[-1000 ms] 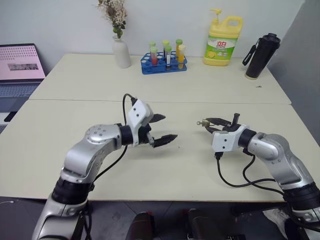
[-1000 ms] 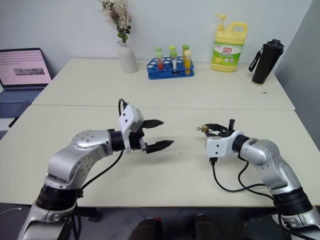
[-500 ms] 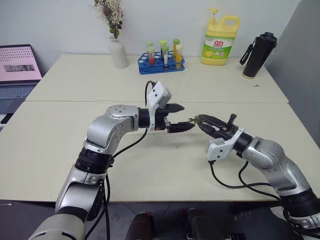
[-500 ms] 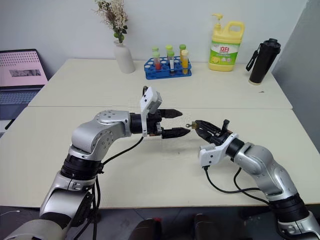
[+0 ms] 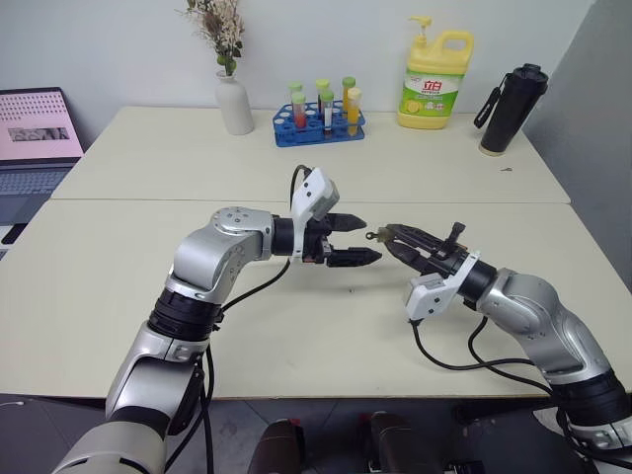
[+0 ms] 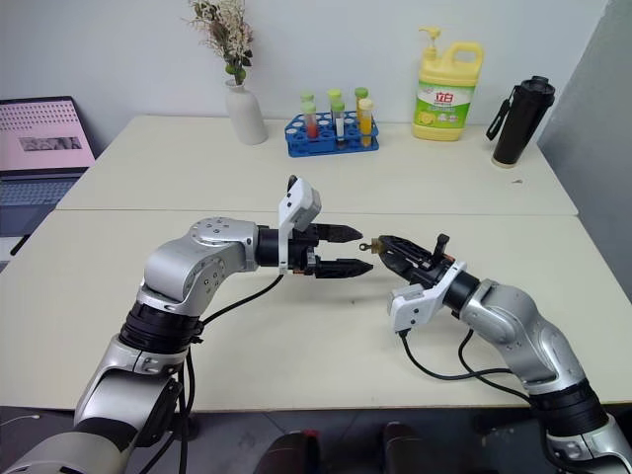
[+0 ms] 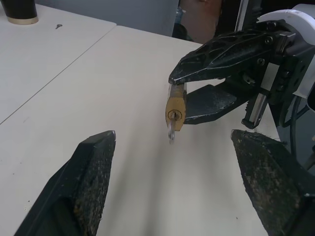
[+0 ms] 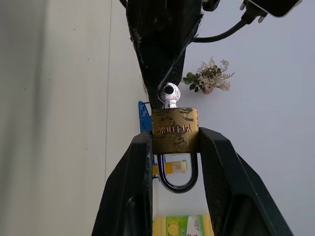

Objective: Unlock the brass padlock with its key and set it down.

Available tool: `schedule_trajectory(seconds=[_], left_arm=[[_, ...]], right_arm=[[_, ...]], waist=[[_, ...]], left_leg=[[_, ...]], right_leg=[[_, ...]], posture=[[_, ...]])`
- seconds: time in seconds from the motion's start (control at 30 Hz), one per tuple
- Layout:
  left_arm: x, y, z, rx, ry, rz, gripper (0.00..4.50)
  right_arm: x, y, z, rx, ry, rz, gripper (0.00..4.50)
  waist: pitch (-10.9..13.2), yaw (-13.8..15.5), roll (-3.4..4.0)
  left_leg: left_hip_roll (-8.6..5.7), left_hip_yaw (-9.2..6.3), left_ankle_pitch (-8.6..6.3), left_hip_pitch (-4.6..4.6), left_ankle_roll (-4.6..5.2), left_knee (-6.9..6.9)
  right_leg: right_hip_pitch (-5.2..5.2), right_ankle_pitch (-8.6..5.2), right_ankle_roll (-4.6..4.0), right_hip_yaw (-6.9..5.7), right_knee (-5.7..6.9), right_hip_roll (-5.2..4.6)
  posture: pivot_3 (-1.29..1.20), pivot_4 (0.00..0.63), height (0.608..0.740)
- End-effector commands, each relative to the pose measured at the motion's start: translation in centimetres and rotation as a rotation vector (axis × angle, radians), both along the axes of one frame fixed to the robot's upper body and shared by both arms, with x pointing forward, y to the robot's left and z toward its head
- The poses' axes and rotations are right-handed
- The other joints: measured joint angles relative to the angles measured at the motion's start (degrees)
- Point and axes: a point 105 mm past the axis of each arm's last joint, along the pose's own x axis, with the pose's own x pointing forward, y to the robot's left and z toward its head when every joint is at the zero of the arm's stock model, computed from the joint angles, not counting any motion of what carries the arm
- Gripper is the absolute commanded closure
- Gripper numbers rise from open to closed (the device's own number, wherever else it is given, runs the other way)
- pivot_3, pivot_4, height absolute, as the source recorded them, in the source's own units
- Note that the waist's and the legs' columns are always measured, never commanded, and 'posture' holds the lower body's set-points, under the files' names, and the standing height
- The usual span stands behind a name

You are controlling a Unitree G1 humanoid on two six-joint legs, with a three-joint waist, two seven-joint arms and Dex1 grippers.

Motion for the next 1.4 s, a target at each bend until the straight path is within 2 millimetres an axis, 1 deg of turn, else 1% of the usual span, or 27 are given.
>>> schedule_trajectory(seconds=[0.03, 0.23, 0.3, 0.33, 0.4, 0.67, 0.8, 0.93, 1.07, 1.13, 1.3, 1.37, 1.4], left_arm=[[0.0, 0.1, 1.2, -0.02, -0.033, -0.008, 1.67], [0.1, -0.2, 1.4, -0.028, -0.033, -0.009, 3.48], [0.2, -0.2, 1.4, -0.029, -0.035, -0.006, 4.23], [0.2, -0.2, 1.4, -0.029, -0.037, -0.004, 4.44], [0.2, -0.2, 1.4, -0.027, -0.039, -0.003, 4.5], [0.3, -0.3, 1.3, -0.014, -0.068, -0.004, 4.5], [0.2, -0.6, 1.5, 0.003, -0.144, -0.014, 4.5], [0.0, -0.6, 1.6, 0.035, -0.241, -0.034, 4.5], [-0.7, -0.7, 1.5, 0.105, -0.449, -0.1, 4.5], [-0.9, -0.7, 1.1, 0.171, -0.59, -0.145, 4.5], [-0.8, -0.9, 0.9, 0.159, -0.669, -0.154, 4.5], [-0.8, -0.9, 0.7, 0.197, -0.74, -0.177, 4.5], [-0.8, -0.9, 0.7, 0.181, -0.72, -0.172, 4.5]], right_arm=[[-0.4, 0.4, 1.2, 0.029, -0.033, 0.034, 3.56], [-0.5, 0.4, 1.1, 0.026, -0.024, 0.037, 3.56], [-0.5, 0.4, 1.0, 0.026, -0.019, 0.036, 3.56], [-0.5, 0.4, 1.0, 0.026, -0.017, 0.035, 3.56], [-0.5, 0.3, 0.9, 0.025, -0.011, 0.036, 3.56], [-0.5, 0.3, 0.7, 0.024, 0.001, 0.039, 3.56], [-0.5, 0.4, 0.6, 0.026, 0.019, 0.044, 3.56], [-0.6, 0.5, 0.5, 0.026, 0.025, 0.046, 3.56], [-0.7, 0.5, 0.4, 0.028, 0.034, 0.048, 3.56], [-0.7, 0.4, 0.5, 0.029, 0.035, 0.048, 3.56], [-0.6, 0.4, 0.4, 0.036, 0.045, 0.047, 3.56], [-0.7, 0.4, 0.5, 0.034, 0.044, 0.048, 3.56], [-0.6, 0.4, 0.5, 0.036, 0.045, 0.047, 3.56]], waist=[[0.0, 0.0, 0.0], [0.0, 0.0, 0.0], [0.0, 0.01, 0.0], [0.0, 0.01, 0.0], [0.0, 0.0, 0.0], [0.0, 0.01, 0.0], [0.0, 0.02, 0.0], [0.0, 0.02, 0.0], [0.0, 0.01, 0.0], [0.0, 0.03, 0.0], [0.0, 0.12, 0.0], [0.0, 0.12, 0.0], [0.0, 0.12, 0.0]], left_leg=[[0.0, 0.0, 0.0, 0.0, 0.0, 0.0], [0.0, 0.0, 0.0, 0.0, 0.0, 0.0], [0.0, 0.0, 0.0, 0.0, 0.0, 0.0], [0.0, 0.0, 0.0, 0.0, 0.0, 0.01], [0.0, 0.0, 0.0, 0.0, 0.0, 0.01], [0.0, 0.0, 0.0, 0.0, 0.0, 0.02], [0.0, 0.0, 0.0, 0.0, 0.0, 0.02], [0.0, 0.0, 0.0, 0.0, 0.0, 0.02], [-0.01, 0.02, 0.0, 0.0, 0.0, 0.01], [0.0, 0.02, 0.0, 0.01, 0.0, 0.01], [-0.01, 0.04, 0.0, -0.01, 0.01, 0.04], [-0.02, 0.06, -0.01, -0.01, 0.02, 0.05], [-0.02, 0.05, -0.01, -0.01, 0.02, 0.05]], right_leg=[[0.0, 0.0, 0.0, 0.0, 0.0, 0.0], [0.0, 0.0, 0.0, 0.0, 0.0, 0.0], [0.0, 0.0, 0.0, 0.01, 0.0, 0.0], [0.0, 0.0, 0.0, 0.01, 0.0, 0.0], [0.0, 0.0, 0.0, 0.0, 0.0, 0.0], [0.0, 0.0, -0.01, 0.0, 0.01, 0.0], [0.0, 0.01, -0.01, 0.01, 0.01, 0.0], [0.0, 0.02, -0.03, 0.01, 0.01, 0.0], [0.0, 0.02, -0.04, 0.02, 0.01, 0.0], [0.0, 0.04, -0.07, 0.03, 0.01, 0.0], [0.0, 0.04, -0.07, 0.03, 0.01, -0.01], [0.0, 0.03, -0.05, 0.03, 0.01, -0.01], [0.0, 0.03, -0.05, 0.03, 0.01, 0.0]], posture=[[0.0, 0.15, 0.74], [0.0, 0.15, 0.74], [0.0, 0.15, 0.74], [0.0, 0.15, 0.74], [0.0, 0.15, 0.74], [0.0, 0.15, 0.74], [0.0, 0.15, 0.74], [0.0, 0.15, 0.74], [0.0, 0.15, 0.74], [0.0, 0.15, 0.74], [0.0, 0.15, 0.74], [0.0, 0.15, 0.74], [0.0, 0.15, 0.74]])
